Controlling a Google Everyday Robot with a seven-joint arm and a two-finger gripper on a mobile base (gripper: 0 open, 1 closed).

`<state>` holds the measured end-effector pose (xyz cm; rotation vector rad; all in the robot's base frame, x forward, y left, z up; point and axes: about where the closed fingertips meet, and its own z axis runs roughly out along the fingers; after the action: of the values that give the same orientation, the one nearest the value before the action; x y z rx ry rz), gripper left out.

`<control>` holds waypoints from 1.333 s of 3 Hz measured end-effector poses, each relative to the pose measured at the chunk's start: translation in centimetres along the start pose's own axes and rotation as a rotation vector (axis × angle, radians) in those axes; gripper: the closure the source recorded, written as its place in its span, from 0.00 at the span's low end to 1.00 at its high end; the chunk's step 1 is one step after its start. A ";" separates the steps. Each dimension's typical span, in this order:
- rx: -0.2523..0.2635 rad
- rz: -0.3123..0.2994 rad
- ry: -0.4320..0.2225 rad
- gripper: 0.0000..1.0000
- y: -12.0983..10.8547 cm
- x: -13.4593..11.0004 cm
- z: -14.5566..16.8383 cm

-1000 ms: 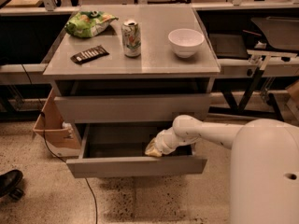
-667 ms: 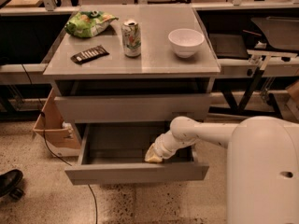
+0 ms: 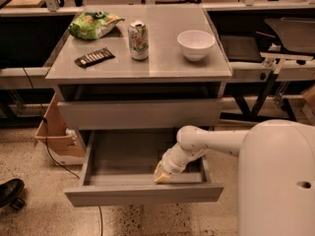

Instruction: Open middle drawer

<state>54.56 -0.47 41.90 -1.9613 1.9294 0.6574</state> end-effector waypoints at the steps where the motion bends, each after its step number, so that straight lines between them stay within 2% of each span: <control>1: -0.086 0.011 0.003 1.00 2.5 -0.1 -0.3; 2: -0.165 0.028 -0.007 1.00 4.6 -0.2 -0.8; 3: -0.209 0.039 -0.018 1.00 5.6 -0.3 -1.2; 4: -0.144 0.109 -0.053 1.00 5.5 0.6 -2.8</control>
Offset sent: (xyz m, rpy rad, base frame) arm -0.0668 -0.0113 0.0246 0.0184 0.2438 0.0897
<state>49.37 -2.68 44.50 -1.9098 2.0188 0.8917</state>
